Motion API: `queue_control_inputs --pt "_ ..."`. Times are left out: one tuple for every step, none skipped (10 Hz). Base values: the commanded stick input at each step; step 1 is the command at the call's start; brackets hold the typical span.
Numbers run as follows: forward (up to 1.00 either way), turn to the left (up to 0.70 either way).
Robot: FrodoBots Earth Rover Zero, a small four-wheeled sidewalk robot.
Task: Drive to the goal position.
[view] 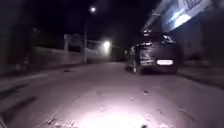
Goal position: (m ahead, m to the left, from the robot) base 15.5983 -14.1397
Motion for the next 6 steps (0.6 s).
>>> queue_control_inputs --pt "0.70 0.00" --pt "0.70 0.00" --pt "0.70 0.00" --pt "0.70 0.00" --pt "0.70 0.00" --pt "0.70 0.00"
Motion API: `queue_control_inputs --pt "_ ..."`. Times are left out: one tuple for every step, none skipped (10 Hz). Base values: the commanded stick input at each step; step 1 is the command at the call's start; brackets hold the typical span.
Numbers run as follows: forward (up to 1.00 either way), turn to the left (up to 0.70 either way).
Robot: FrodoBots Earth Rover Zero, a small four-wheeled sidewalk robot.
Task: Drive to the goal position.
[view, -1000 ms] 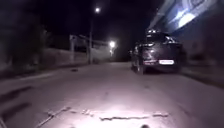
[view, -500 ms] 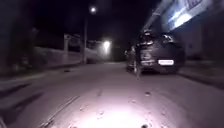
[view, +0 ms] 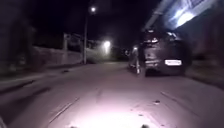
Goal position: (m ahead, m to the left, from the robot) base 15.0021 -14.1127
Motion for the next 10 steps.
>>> queue_control_inputs --pt "0.70 0.00" --pt "0.70 0.00" --pt "0.70 0.00" --pt "0.70 0.00" --pt "0.70 0.00" --pt "0.70 0.00" --pt "0.70 0.00" --pt "0.70 0.00" --pt "0.70 0.00" --pt "0.70 0.00"
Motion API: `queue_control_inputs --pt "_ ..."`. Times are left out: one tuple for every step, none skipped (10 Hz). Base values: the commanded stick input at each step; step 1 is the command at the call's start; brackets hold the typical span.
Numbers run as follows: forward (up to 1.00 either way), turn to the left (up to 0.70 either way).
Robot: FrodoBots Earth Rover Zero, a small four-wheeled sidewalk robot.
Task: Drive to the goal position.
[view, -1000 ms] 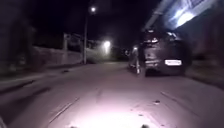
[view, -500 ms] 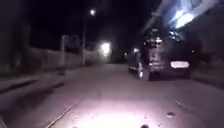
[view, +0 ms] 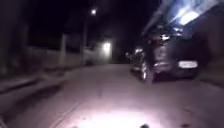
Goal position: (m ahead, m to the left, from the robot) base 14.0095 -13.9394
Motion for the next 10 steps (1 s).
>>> queue_control_inputs --pt "0.70 0.00" --pt "0.70 0.00" --pt "0.70 0.00" --pt "0.70 -0.16" --pt "0.70 -0.31" --pt "0.70 -0.18" --pt "0.70 -0.11" --pt "0.70 -0.04" --pt "0.70 0.00" --pt "0.70 0.00"
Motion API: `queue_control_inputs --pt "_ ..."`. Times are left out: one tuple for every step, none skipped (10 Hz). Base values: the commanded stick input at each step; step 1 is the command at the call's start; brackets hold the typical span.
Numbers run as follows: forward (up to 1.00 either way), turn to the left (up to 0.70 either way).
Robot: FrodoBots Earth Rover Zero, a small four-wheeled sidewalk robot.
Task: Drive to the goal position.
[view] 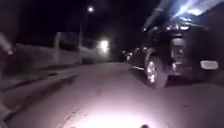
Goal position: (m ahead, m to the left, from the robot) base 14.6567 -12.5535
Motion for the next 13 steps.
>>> queue_control_inputs --pt "0.70 0.00" --pt "0.70 0.00" --pt "0.70 0.00" --pt "0.70 0.00" --pt "0.70 0.00" --pt "0.70 0.00" --pt "0.70 -0.16" --pt "0.70 -0.32" --pt "0.70 -0.11" --pt "0.70 0.00" --pt "0.70 0.00" --pt "0.70 0.00" --pt "0.70 0.00"
